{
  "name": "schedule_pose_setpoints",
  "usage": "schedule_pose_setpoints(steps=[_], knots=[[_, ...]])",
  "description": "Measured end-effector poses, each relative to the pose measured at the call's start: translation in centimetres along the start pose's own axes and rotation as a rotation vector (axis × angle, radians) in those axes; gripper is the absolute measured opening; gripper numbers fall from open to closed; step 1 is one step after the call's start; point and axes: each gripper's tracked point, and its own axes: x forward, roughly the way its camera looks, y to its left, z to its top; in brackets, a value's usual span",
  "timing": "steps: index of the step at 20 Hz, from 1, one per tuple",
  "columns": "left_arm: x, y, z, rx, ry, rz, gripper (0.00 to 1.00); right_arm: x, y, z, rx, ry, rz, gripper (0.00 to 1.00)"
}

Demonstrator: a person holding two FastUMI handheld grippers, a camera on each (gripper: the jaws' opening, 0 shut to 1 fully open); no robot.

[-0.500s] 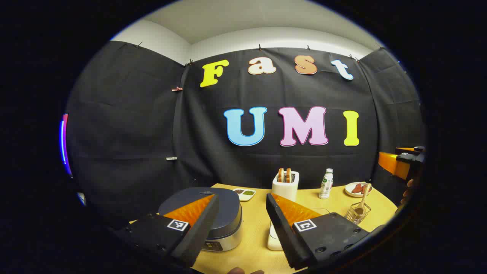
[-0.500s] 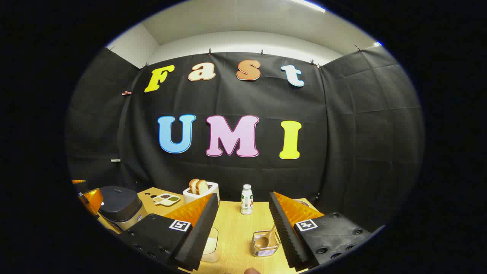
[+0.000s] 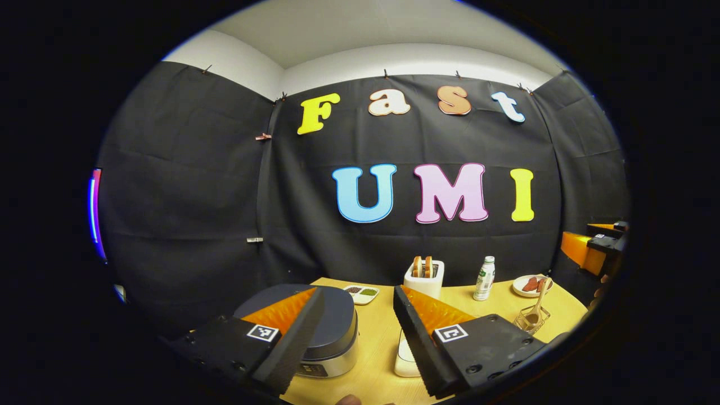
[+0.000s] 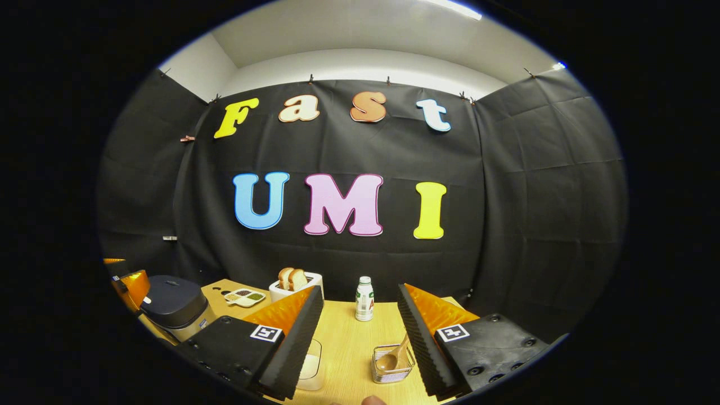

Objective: Close the left gripper, press the button to open the rice cooker; take a wooden spoon from the chopstick holder with the right hand, scoop a spoonful of rice and pour it into the rice cooker, then put the wooden spoon back into the chopstick holder.

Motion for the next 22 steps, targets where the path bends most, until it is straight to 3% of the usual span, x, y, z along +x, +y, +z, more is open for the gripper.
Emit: schedule_pose_setpoints(steps=[16, 22], knots=[[0.2, 1.1, 1.1, 0.000, -0.048, 0.026, 0.80, -0.4, 1.1, 0.7, -0.013, -0.024, 0.022, 0.84], [1.3, 4.7, 0.0, -0.004, -0.007, 0.083, 0.64, -0.8, 1.9, 1.3, 0.010, -0.045, 0.043, 0.84]])
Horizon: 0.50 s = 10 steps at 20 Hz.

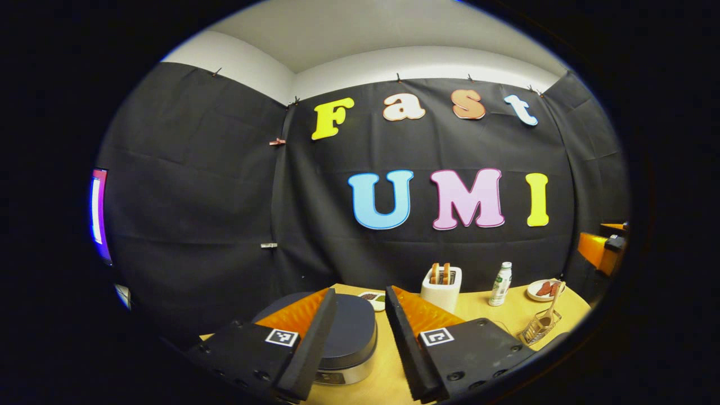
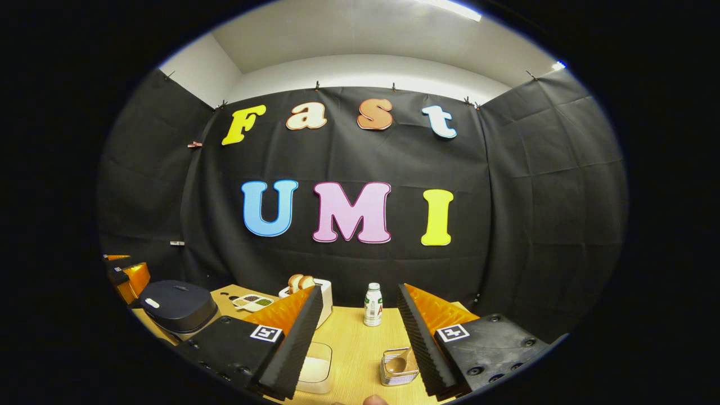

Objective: Close the left gripper, press the button to open the rice cooker; take a wooden spoon from the chopstick holder with the right hand, scoop a spoonful of rice and pour it into the rice cooker, then put the wooden spoon back into the chopstick holder.

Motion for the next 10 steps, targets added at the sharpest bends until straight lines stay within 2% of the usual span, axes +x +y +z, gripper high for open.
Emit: schedule_pose_setpoints(steps=[2, 3, 4, 5, 6, 7, 10], knots=[[0.6, 1.8, -0.9, 0.010, 0.029, 0.030, 0.54, 0.0, 0.5, -0.1, -0.002, -0.001, 0.010, 0.84], [0.8, 2.5, -1.3, 0.016, 0.040, 0.041, 0.37, 0.0, 0.8, -0.1, -0.006, -0.001, 0.017, 0.84], [1.3, 3.3, -1.8, 0.019, 0.053, 0.057, 0.34, 0.0, 1.1, -0.2, -0.013, 0.002, 0.019, 0.84], [1.6, 4.0, -2.0, 0.018, 0.062, 0.069, 0.24, 0.0, 1.3, -0.2, -0.022, 0.004, 0.023, 0.84], [2.0, 5.0, -2.5, 0.015, 0.072, 0.086, 0.20, -0.1, 1.5, -0.3, -0.029, 0.005, 0.027, 0.84], [2.4, 5.6, -3.0, 0.012, 0.088, 0.092, 0.08, -0.1, 1.7, -0.3, -0.030, 0.004, 0.030, 0.84], [3.2, 7.0, -4.9, 0.023, 0.129, 0.102, 0.07, -0.2, 1.9, -0.2, -0.036, 0.002, 0.026, 0.84]])
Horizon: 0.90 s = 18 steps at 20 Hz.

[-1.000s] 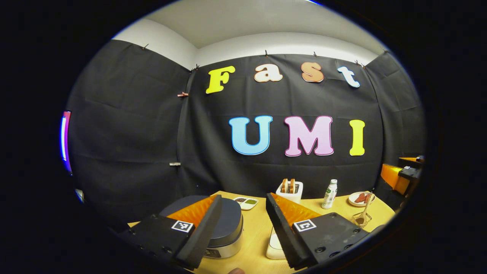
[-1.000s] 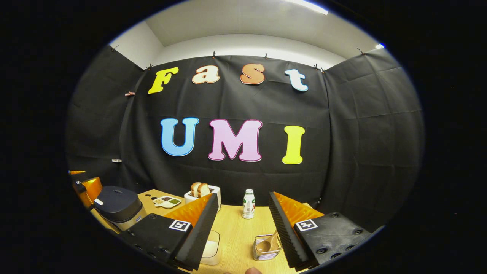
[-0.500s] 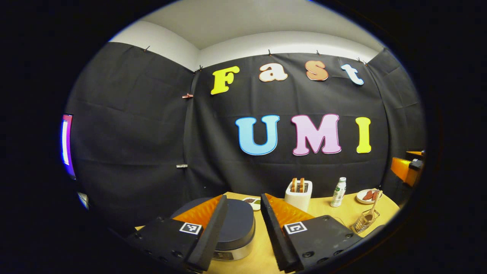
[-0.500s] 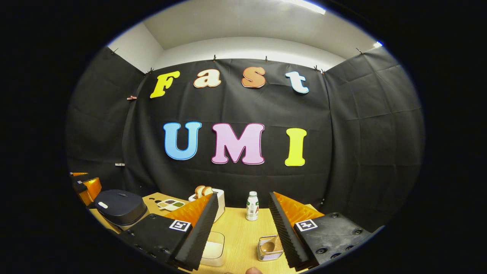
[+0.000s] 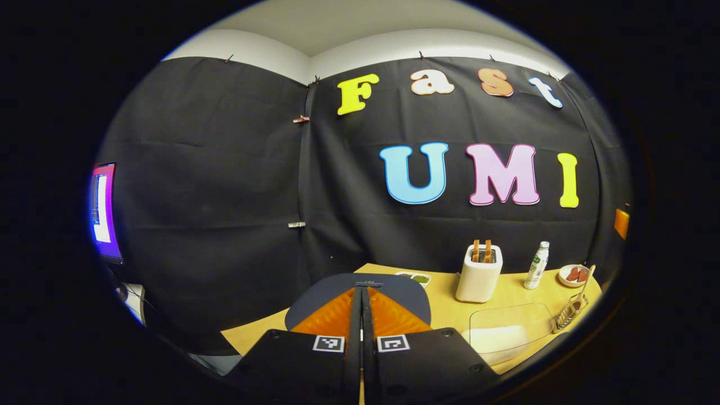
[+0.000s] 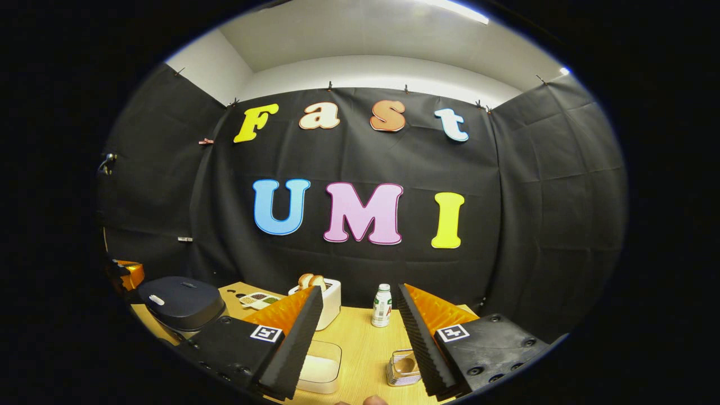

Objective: Close the left gripper, press the button to open the rice cooker; take a wooden spoon from the chopstick holder with the right hand, scoop a spoonful of rice and pour it into the rice cooker, then put the wooden spoon back into the chopstick holder.

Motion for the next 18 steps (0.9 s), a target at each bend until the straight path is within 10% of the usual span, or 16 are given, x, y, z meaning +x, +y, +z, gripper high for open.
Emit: schedule_pose_setpoints(steps=[18], knots=[[3.5, 0.0, -8.4, 0.028, 0.249, -0.028, 0.06, 0.5, 0.4, 0.1, -0.031, -0.008, -0.027, 0.84]])
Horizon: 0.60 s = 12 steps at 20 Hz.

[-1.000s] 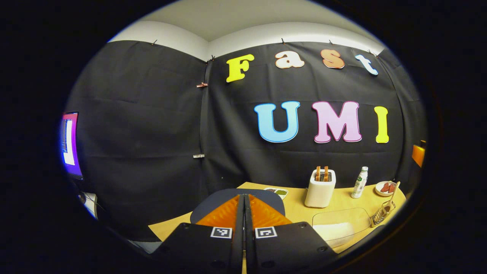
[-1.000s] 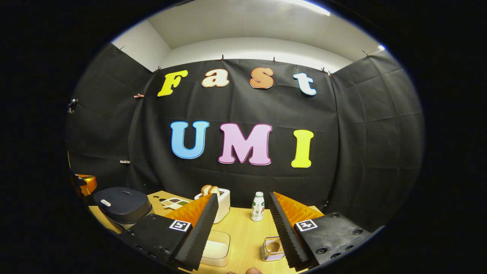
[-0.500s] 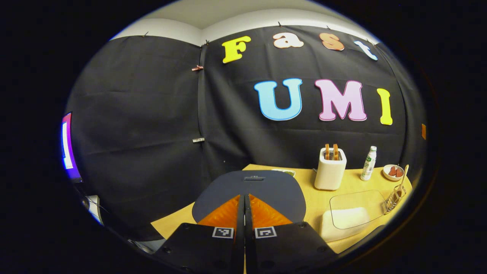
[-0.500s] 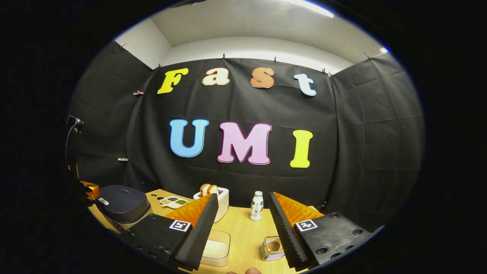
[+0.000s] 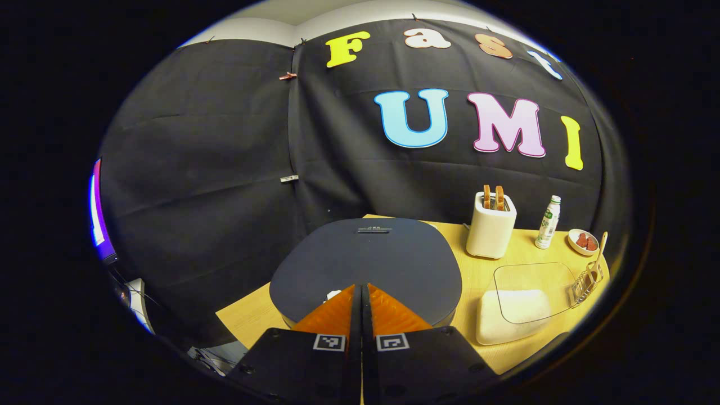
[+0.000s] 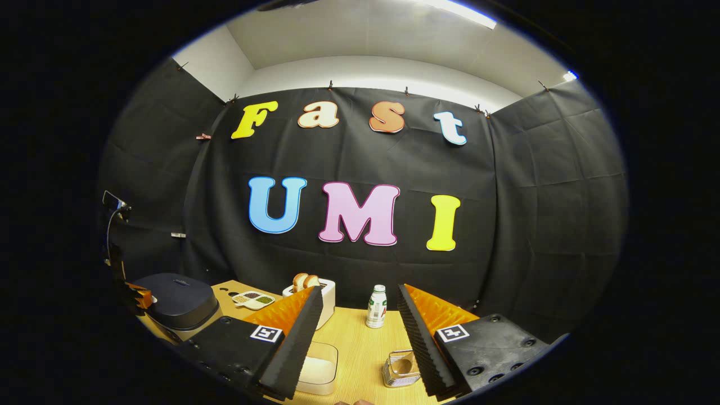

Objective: Close the left gripper, press the button to open the rice cooker; take a wooden spoon from the chopstick holder with the right hand, scoop a spoonful of rice and pour it into the rice cooker, then put the wooden spoon back into the chopstick holder.

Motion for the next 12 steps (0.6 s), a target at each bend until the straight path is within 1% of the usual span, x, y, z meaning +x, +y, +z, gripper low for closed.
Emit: schedule_pose_setpoints(steps=[2, 4, 7, 8, 12], knots=[[0.0, 0.0, -0.3, -0.010, 0.006, 0.000, 0.06, -0.1, 0.1, 0.2, 0.001, -0.002, 0.000, 0.84], [0.0, 0.1, -0.4, -0.042, 0.017, -0.007, 0.06, -0.1, 0.2, 0.2, 0.001, -0.001, 0.004, 0.84], [0.1, 0.0, -0.7, -0.063, 0.017, -0.034, 0.06, -0.3, 0.4, 0.5, -0.003, -0.007, 0.010, 0.84], [0.0, 0.0, -1.0, -0.065, 0.027, -0.040, 0.06, -0.3, 0.5, 0.6, -0.005, -0.008, 0.011, 0.84], [-0.1, 0.1, -0.5, -0.034, -0.005, -0.030, 0.06, -0.7, 0.1, 0.6, -0.006, -0.010, 0.005, 0.84]])
